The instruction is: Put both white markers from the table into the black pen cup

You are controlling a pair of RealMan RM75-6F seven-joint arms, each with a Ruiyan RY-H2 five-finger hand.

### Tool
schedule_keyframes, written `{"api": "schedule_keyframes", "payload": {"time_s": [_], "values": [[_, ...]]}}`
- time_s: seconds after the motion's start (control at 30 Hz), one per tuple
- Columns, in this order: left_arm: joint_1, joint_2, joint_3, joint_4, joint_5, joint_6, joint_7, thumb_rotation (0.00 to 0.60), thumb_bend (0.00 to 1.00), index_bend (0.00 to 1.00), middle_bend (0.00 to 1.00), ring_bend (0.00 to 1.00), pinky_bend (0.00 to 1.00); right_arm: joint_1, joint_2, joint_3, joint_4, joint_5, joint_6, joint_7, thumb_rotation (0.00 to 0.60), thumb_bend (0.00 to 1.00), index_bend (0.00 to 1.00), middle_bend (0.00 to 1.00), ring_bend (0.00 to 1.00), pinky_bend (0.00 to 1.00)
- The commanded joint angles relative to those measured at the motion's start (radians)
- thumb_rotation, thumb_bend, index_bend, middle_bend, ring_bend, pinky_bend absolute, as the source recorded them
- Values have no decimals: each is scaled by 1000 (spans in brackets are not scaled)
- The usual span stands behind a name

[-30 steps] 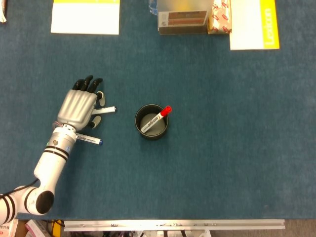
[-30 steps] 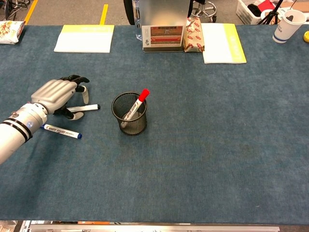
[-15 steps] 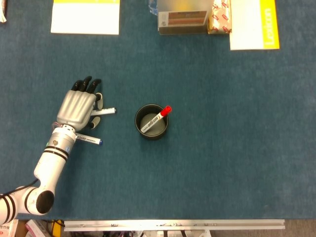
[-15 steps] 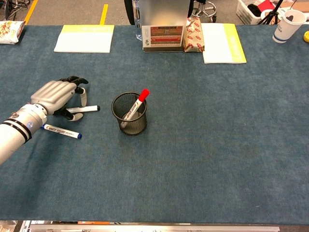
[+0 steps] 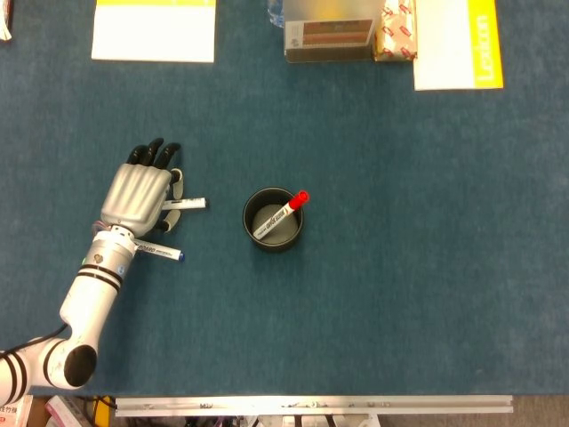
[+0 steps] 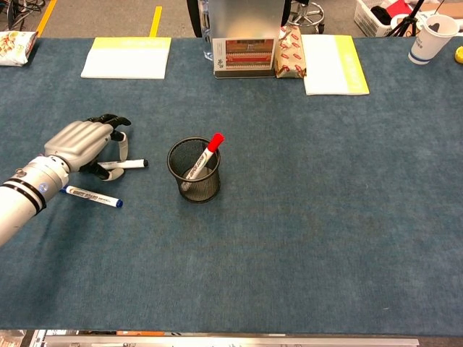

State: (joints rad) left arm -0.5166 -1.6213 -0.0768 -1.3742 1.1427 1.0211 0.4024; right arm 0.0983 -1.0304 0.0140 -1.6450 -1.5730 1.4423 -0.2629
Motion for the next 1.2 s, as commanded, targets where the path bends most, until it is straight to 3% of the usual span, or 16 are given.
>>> {"api": "schedule_keyframes", "payload": {"time_s": [0.03,0.33,0.73,1.2], "values": [[1,3,1,-12,9,9,1,567,298,532,105,18,115,1,0,0,0,1,-1,0,600,868,569,388,256,165],[3,23,0,-77,39,53,29,565,298,536,108,19,115,0,0,0,-1,-2,2,2,600,868,568,388,256,164],[1,84,-40,-224,106,155,51,567,299,536,114,19,115,0,-1,-1,0,0,-3,-2,600,867,569,388,256,164],[16,65,-101,-277,155,260,-47,564,299,565,162,30,119,1,0,-1,0,8,-9,-4,600,867,569,388,256,165]]}}
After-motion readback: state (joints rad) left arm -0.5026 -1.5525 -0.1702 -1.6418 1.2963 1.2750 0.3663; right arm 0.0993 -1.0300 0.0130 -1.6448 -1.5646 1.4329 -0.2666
